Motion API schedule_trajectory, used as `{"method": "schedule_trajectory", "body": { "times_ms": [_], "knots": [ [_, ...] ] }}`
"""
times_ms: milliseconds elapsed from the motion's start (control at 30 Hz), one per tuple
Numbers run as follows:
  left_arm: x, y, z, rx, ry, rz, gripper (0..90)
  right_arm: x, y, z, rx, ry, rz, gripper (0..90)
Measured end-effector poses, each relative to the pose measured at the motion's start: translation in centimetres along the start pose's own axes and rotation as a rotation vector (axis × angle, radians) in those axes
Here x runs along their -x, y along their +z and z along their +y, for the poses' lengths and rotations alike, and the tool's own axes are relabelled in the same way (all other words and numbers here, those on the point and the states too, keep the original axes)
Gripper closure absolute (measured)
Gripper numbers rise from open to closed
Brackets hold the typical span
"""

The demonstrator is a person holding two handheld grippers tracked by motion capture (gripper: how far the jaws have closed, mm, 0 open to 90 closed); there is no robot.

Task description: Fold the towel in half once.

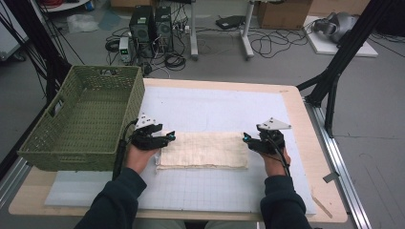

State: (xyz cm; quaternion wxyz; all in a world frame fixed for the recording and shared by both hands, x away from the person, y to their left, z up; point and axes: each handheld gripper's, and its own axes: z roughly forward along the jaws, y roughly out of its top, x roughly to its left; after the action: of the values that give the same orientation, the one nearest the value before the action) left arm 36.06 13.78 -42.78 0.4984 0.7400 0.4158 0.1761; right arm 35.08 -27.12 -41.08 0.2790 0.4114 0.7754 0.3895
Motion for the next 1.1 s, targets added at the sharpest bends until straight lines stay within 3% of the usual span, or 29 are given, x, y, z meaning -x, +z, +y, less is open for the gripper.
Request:
{"method": "schedule_trajectory", "body": {
  "times_ms": [200,267,367,567,767,1100],
  "knots": [
    [0.6,-1.3,-0.3,0.040,-0.009,-0.088,27.1,-0.6,-2.1,-0.4,0.014,0.016,0.052,27.6],
    [0.6,-1.8,-0.2,0.049,0.000,-0.104,21.7,-0.7,-2.6,-0.7,0.012,0.005,0.056,21.0],
    [0.7,-2.7,-0.2,0.071,0.018,-0.138,21.6,-1.0,-3.2,-1.4,0.018,0.005,0.052,8.7],
    [0.9,-3.6,-0.2,0.095,0.019,-0.168,21.5,-1.6,-3.9,-2.6,-0.011,-0.040,0.074,8.6],
    [1.1,-4.3,-0.2,0.120,0.020,-0.181,21.5,-1.5,-4.9,-2.6,0.036,-0.027,0.081,8.7],
    [1.0,-4.2,-0.7,0.105,0.032,-0.184,21.6,-1.1,-5.0,-2.7,0.052,0.004,0.066,8.7]
  ]
}}
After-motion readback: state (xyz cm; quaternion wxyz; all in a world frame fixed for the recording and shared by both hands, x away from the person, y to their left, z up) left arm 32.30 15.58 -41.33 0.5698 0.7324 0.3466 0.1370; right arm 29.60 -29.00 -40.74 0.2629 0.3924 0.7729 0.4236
